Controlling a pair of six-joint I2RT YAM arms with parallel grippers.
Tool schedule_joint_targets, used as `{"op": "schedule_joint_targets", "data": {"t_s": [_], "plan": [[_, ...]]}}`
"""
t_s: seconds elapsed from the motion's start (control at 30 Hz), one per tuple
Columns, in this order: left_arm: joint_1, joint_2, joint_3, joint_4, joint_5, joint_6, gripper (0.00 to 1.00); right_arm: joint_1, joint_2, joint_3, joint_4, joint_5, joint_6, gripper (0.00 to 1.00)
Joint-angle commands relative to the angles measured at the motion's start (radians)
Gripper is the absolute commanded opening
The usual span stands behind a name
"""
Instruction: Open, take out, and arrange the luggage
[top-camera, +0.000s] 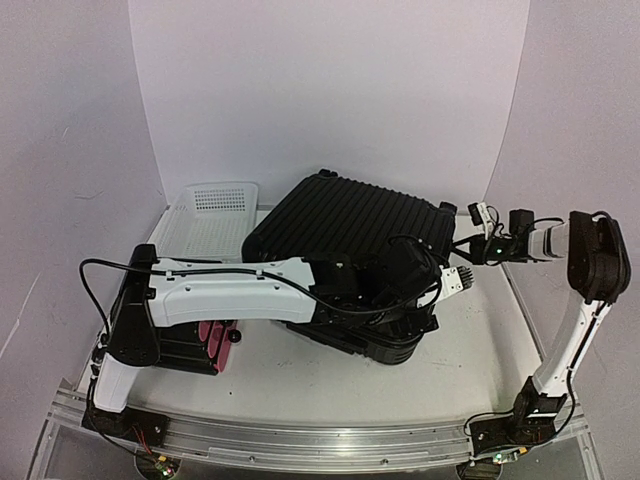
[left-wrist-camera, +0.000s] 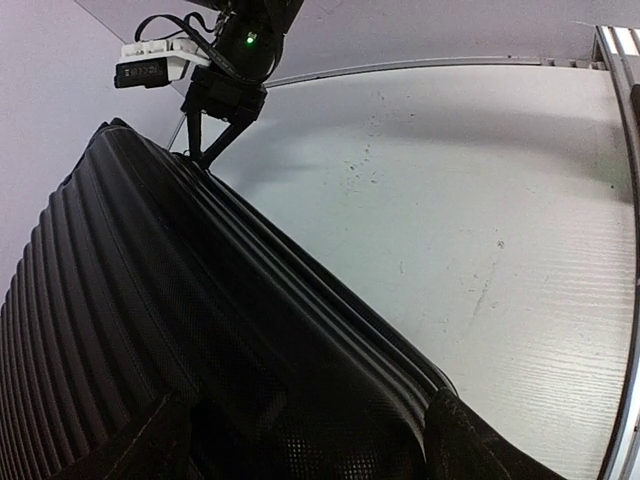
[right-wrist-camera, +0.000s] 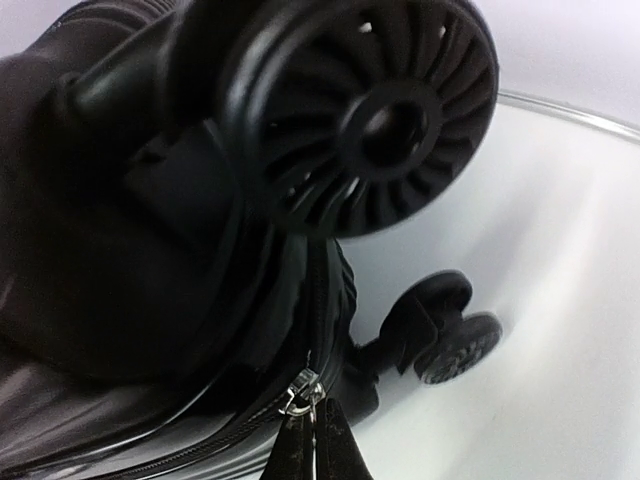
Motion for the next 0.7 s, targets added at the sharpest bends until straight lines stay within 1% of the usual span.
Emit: {"op": "schedule_joint_targets", "data": {"t_s": [0.0, 0.2, 0.3, 0.37, 0.43, 0.47, 0.53, 0.57, 0.67], "plan": [[0.067, -0.019, -0.031, -0.258, -0.041, -0.057, 0.79, -0.077, 0.144, 0.224, 0.166, -0.057, -0.098, 0.00], [0.068, -0.028, -0.020, -0.271, -0.032, -0.064, 0.79, -0.086, 0.351, 0.481, 0.166, -0.261, -0.186, 0.00], [0.068, -0.030, -0.015, -0.273, -0.027, -0.068, 0.79, -0.084, 0.399, 0.544, 0.189, -0.286, -0.215, 0.00], [0.077, -0.038, 0.011, -0.286, 0.040, -0.078, 0.81, -0.073, 0.401, 0.555, 0.231, -0.233, -0.166, 0.00], [0.085, -0.051, 0.050, -0.289, 0.110, -0.083, 0.84, -0.066, 0.367, 0.516, 0.248, -0.193, -0.153, 0.00], [0.086, -0.052, 0.080, -0.289, 0.121, -0.082, 0.85, -0.059, 0.336, 0.485, 0.260, -0.179, -0.150, 0.00], [0.091, -0.047, 0.164, -0.289, 0.111, -0.088, 0.89, -0.045, 0.267, 0.407, 0.270, -0.146, -0.161, 0.00], [0.095, -0.042, 0.205, -0.290, 0.103, -0.089, 0.91, -0.040, 0.229, 0.341, 0.272, -0.138, -0.170, 0.00], [0.107, -0.035, 0.295, -0.291, 0.093, -0.115, 0.94, -0.010, 0.110, 0.192, 0.270, -0.109, -0.188, 0.00]]}}
